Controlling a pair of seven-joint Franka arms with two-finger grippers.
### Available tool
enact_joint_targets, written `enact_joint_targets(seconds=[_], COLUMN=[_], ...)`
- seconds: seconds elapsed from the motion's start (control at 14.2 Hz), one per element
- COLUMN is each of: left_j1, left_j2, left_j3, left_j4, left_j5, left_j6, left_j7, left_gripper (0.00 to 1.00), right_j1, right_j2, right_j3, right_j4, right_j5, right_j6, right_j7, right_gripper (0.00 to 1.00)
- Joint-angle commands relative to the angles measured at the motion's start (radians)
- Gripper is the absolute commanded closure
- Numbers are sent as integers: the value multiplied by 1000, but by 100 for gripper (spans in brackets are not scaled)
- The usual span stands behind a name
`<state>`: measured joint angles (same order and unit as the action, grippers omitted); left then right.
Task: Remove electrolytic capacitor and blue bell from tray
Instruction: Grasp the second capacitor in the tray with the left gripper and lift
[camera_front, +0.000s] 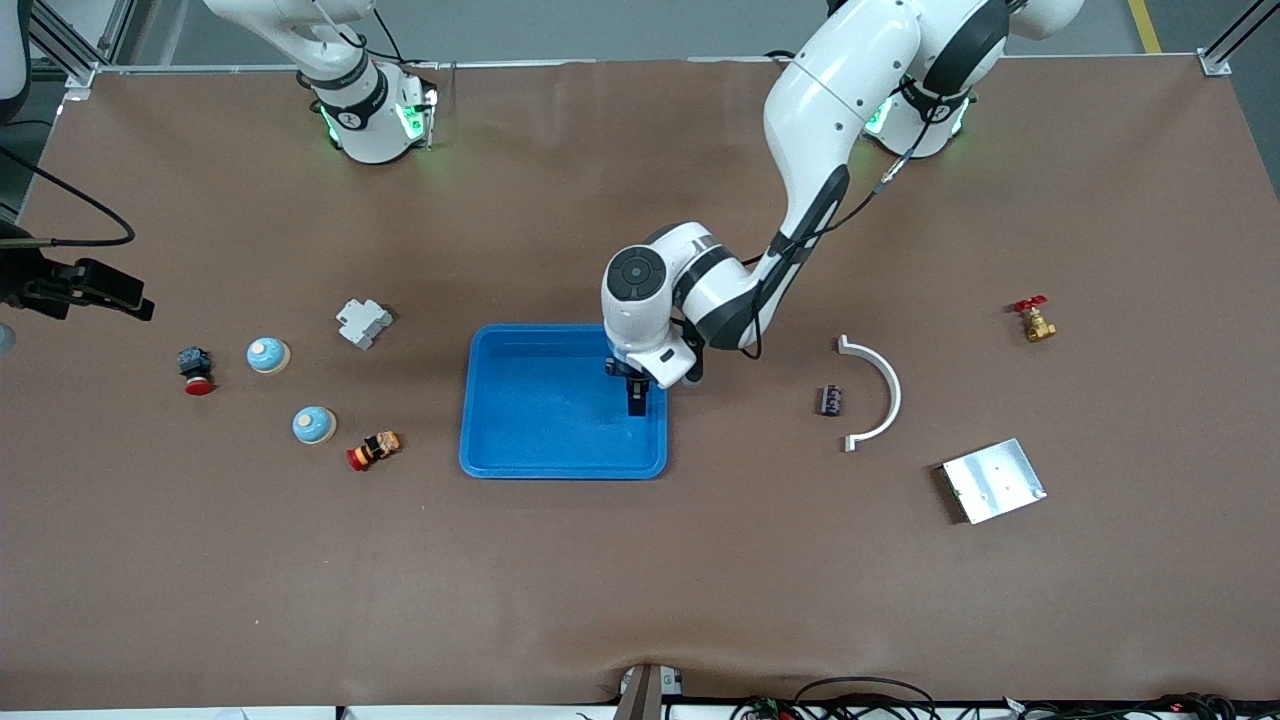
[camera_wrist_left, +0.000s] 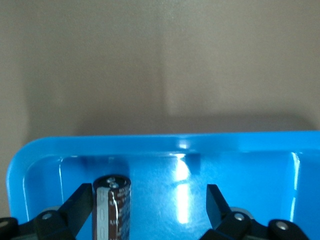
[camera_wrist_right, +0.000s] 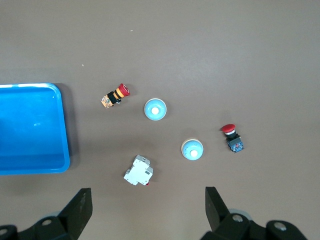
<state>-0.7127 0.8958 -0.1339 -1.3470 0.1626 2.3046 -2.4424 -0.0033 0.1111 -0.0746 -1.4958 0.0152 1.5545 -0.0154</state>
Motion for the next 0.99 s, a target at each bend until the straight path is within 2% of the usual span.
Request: enact_joint_targets(seconds=[0.0, 0.28, 0.49, 0.92], left_j1=[-27, -40, -48, -50], left_j2=[17, 18, 22, 26], left_j3=[16, 16, 16, 16], left_j4=[37, 37, 37, 35], left_j5=[-14, -14, -14, -12], left_j6=[-11, 1, 1, 1], left_j7=[-44, -49, -49, -44], left_gripper=[0, 0, 0, 0], right_j1=[-18, -20, -6, -6], right_j2=[-14, -17, -39, -57], right_j3=[22, 19, 27, 26], right_j4=[-4, -6, -9, 0], right_j5=[-21, -11, -59, -55], right_j6=[-11, 1, -1, -13], right_j7=[73, 61, 74, 65], right_gripper=[0, 0, 0, 0])
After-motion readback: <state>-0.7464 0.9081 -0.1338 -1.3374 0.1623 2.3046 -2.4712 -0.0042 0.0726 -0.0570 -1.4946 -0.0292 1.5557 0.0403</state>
